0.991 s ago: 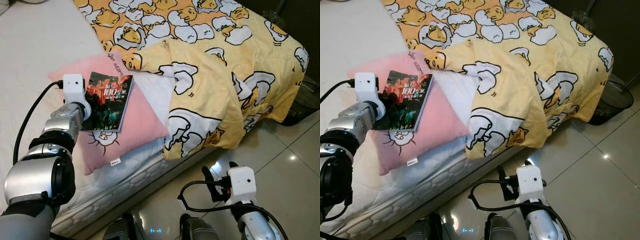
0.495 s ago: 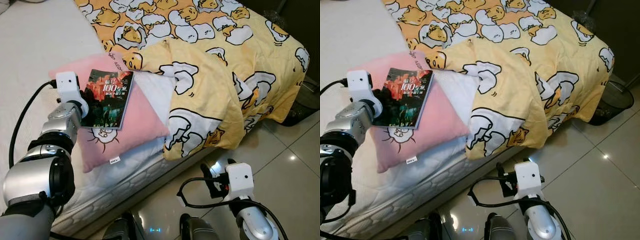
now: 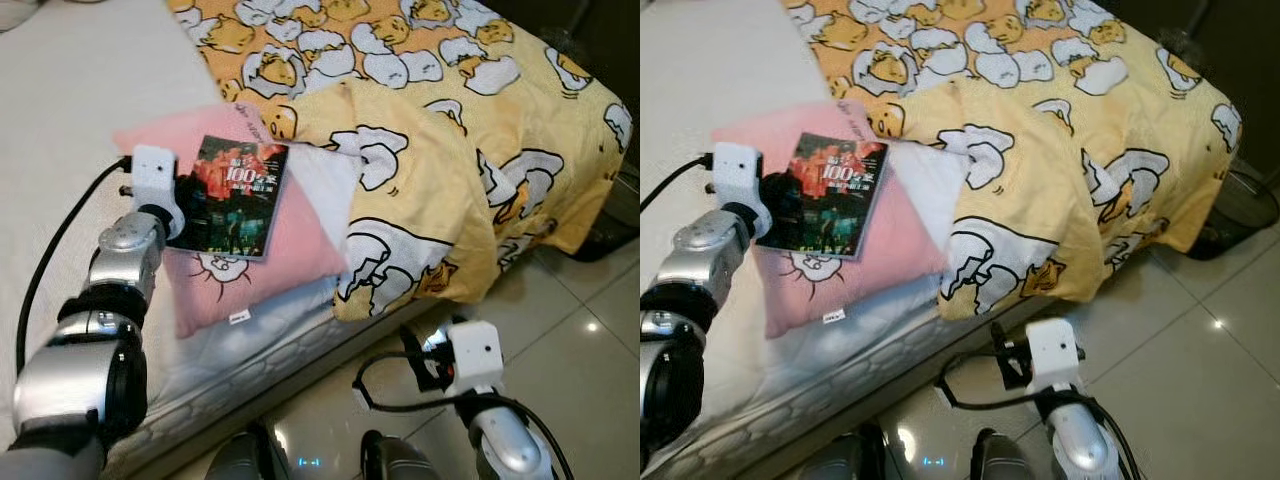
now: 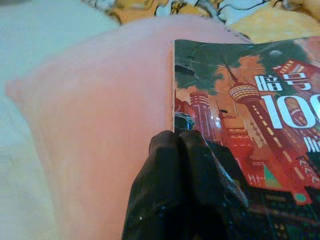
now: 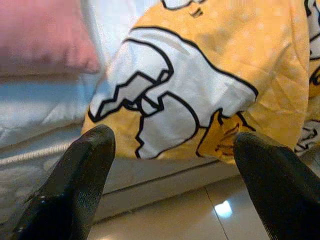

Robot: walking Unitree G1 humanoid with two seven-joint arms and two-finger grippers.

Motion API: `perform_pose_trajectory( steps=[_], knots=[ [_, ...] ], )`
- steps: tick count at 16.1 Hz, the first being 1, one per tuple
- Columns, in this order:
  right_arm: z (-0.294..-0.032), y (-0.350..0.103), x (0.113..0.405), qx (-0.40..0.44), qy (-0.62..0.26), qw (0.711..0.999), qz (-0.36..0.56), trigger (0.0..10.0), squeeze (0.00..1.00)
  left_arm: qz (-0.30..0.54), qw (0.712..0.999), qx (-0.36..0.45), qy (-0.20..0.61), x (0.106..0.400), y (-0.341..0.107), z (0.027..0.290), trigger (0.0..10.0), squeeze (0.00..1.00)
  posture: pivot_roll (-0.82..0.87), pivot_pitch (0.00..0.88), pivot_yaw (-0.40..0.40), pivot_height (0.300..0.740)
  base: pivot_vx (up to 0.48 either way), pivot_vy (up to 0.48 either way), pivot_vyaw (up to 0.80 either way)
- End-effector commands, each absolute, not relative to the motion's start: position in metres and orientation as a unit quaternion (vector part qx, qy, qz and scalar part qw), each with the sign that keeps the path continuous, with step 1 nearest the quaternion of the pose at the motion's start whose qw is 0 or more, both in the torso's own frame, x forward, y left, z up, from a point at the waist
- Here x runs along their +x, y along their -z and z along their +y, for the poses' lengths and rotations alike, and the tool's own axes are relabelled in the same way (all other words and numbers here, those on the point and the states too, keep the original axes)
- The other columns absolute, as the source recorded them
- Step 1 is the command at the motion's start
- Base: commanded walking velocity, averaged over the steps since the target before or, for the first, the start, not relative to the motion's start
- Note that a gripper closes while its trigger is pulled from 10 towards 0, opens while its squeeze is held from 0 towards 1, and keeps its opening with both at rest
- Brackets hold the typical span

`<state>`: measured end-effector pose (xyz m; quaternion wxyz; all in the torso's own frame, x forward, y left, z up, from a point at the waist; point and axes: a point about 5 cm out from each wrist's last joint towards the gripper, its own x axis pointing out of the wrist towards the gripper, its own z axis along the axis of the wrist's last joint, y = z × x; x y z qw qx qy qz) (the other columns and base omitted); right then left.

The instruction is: Clean up the room

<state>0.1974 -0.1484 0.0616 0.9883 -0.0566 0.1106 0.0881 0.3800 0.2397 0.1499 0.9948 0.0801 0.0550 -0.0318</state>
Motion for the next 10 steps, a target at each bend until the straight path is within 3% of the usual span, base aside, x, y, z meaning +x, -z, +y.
perform_pose_trajectory(
  steps=[1,3,4,10],
  knots=[
    [-0.151,-0.056,0.194,-0.055,-0.088,0.987,0.122,10.0,0.00,0.057,0.994,0.088,0.042,0.378,-0.146,0.238,0.0,0.00,-0.22,0.171,-0.010,0.740,0.000,0.000,0.00],
    [-0.150,-0.055,0.200,-0.056,-0.094,0.987,0.119,10.0,0.00,0.011,0.996,0.094,-0.004,0.377,-0.159,0.248,10.0,0.00,-0.20,0.162,-0.019,0.740,0.000,0.000,0.00],
    [-0.150,-0.055,0.202,-0.057,-0.096,0.987,0.118,10.0,0.00,0.004,0.996,0.090,-0.023,0.377,-0.162,0.253,10.0,1.00,-0.20,0.160,-0.019,0.740,0.000,0.000,0.00],
    [-0.149,-0.054,0.205,-0.059,-0.100,0.986,0.116,10.0,0.00,-0.010,0.995,0.090,-0.045,0.376,-0.169,0.258,10.0,1.00,-0.20,0.152,-0.019,0.740,0.000,0.000,0.00]
  ],
)
